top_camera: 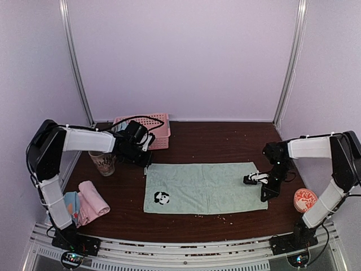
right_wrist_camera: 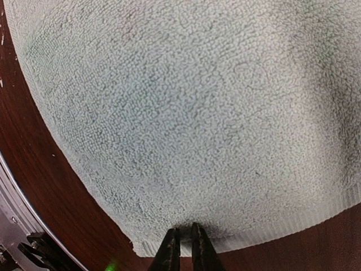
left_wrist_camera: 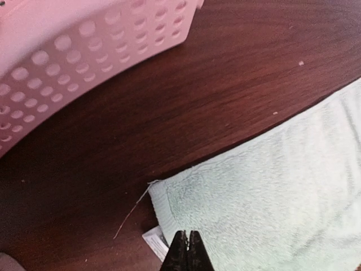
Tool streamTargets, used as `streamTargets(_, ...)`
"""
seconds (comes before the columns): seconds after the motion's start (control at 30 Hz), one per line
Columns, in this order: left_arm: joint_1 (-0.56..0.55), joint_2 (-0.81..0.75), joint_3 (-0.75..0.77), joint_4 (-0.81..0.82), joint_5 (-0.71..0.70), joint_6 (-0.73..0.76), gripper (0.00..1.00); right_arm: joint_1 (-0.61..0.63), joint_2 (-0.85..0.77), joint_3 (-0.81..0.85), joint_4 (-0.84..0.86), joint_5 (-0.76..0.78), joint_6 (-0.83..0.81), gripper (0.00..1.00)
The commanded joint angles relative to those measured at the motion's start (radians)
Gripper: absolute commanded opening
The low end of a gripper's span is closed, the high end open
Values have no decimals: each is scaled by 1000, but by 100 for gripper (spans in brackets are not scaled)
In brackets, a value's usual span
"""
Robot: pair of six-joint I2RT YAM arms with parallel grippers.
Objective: Roll the towels
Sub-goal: Smooth out the towel at the center of the board.
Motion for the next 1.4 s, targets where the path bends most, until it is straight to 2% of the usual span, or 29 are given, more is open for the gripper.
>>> streamTargets(0.0,-23,-163,-23,-74,59,17,0,6,-70,59,-92,0,-16,12)
streamTargets(0.23,-125,-315,-185,-123,219,5,0,12,-109,111,-167,-116,-8,16)
streamTargets(0.53,-274,-320,-337,-100,330,-58,0,63,-113,-37,-96,-27,-12,14)
streamTargets(0.83,-279,-259,-406,-84,274,-110,0,66,-93,-87,-39,14,-29,12)
streamTargets(1.37,-280,-338,-576,-67,330,-245,0,67,-79,-101,-61,83,-50,11)
